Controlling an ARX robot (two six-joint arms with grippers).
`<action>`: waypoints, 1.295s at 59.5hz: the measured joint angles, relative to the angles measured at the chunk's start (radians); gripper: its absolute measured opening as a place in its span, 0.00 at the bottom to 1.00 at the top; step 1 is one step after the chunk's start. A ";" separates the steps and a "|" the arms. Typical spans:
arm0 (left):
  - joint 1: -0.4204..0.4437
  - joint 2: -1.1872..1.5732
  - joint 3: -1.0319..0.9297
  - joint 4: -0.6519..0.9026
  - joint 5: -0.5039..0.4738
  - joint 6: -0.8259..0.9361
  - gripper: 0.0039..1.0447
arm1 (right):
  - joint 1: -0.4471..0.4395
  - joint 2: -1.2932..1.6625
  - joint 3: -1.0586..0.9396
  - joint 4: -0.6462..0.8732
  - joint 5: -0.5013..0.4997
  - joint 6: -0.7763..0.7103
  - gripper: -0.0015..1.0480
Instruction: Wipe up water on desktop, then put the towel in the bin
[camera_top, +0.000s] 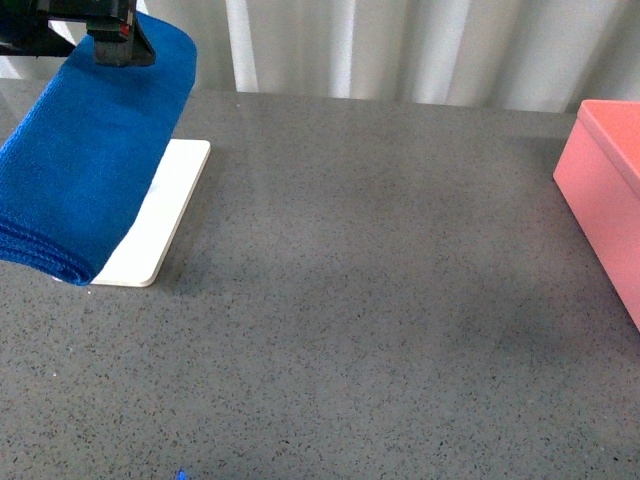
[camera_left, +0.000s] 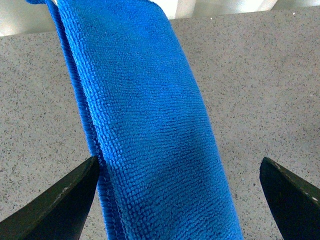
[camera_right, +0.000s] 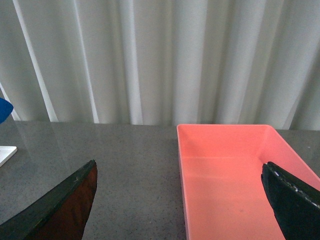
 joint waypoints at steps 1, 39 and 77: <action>0.000 0.002 0.000 0.000 -0.005 0.000 0.94 | 0.000 0.000 0.000 0.000 0.000 0.000 0.93; 0.006 0.030 -0.013 0.050 -0.073 0.005 0.03 | 0.000 0.000 0.000 0.000 0.000 0.000 0.93; 0.000 -0.176 -0.073 0.169 0.183 -0.165 0.03 | 0.000 0.000 0.000 0.000 0.000 0.000 0.93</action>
